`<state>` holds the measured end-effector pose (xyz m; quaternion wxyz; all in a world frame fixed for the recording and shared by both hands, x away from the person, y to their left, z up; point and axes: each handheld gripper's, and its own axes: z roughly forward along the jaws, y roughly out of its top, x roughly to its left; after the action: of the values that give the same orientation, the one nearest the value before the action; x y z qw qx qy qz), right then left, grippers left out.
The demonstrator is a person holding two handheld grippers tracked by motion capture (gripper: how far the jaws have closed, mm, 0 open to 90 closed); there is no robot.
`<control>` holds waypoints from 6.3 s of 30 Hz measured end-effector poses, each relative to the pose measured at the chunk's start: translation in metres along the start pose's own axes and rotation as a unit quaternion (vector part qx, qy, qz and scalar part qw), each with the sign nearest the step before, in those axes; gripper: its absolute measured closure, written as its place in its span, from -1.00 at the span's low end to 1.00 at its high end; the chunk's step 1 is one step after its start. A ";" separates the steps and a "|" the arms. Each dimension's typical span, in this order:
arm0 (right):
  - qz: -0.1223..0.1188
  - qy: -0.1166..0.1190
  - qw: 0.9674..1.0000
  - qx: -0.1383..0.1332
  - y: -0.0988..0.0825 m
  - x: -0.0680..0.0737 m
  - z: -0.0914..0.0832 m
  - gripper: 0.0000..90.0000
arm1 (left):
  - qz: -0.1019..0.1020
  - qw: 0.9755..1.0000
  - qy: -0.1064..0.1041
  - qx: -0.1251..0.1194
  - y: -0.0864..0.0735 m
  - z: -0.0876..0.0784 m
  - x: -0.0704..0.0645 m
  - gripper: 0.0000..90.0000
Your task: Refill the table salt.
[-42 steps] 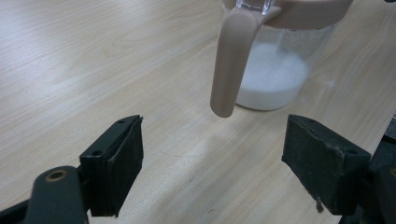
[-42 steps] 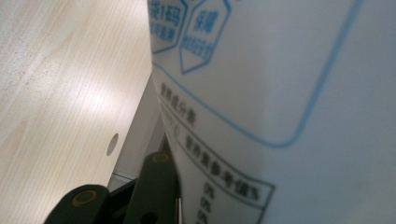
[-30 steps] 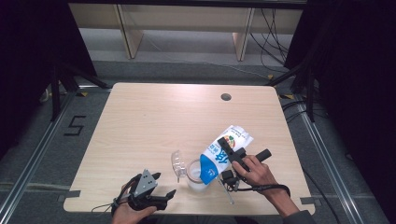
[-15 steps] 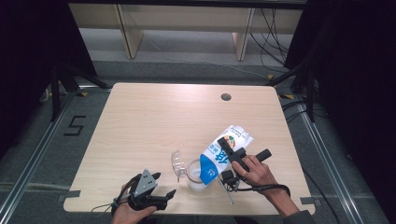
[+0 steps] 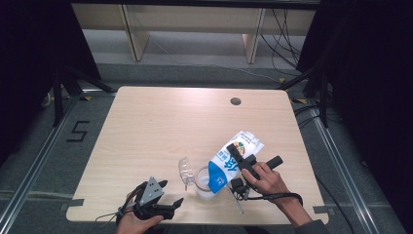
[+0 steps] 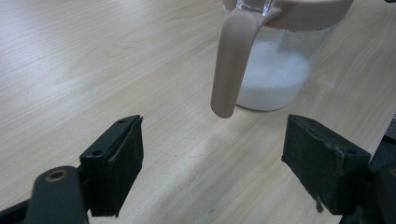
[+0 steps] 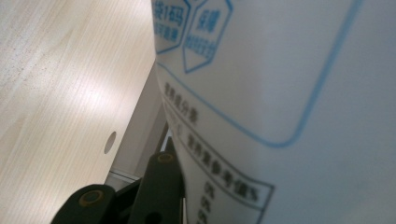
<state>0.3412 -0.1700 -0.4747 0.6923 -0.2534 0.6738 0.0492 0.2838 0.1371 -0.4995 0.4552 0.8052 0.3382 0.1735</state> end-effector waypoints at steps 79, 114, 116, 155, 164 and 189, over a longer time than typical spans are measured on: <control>-0.005 -0.002 1.000 -0.005 0.001 -0.001 0.000 0.70 | -0.003 1.000 0.002 -0.002 0.000 -0.002 0.001 -0.55; -0.012 -0.003 1.000 -0.007 0.001 -0.006 -0.001 0.72 | -0.004 1.000 0.003 -0.004 0.001 -0.001 0.001 -0.56; -0.018 -0.006 1.000 -0.013 0.001 -0.008 -0.001 0.72 | -0.013 1.000 0.003 -0.004 0.000 -0.001 0.000 -0.56; 0.047 0.018 0.999 -0.020 -0.002 -0.010 -0.002 0.72 | -0.009 1.000 0.006 -0.006 0.000 -0.002 0.002 -0.56; 0.083 0.031 0.996 -0.014 -0.003 -0.006 -0.004 0.72 | -0.014 1.000 0.006 -0.006 0.000 -0.002 0.001 -0.55; 0.146 0.054 0.987 -0.031 -0.008 -0.011 -0.005 0.73 | -0.016 1.000 0.008 -0.005 0.000 -0.003 0.002 -0.56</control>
<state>0.3396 -0.1764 -0.4618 0.6321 -0.1757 0.7383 0.1565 0.2833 0.1400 -0.4980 0.4592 0.7961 0.3534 0.1745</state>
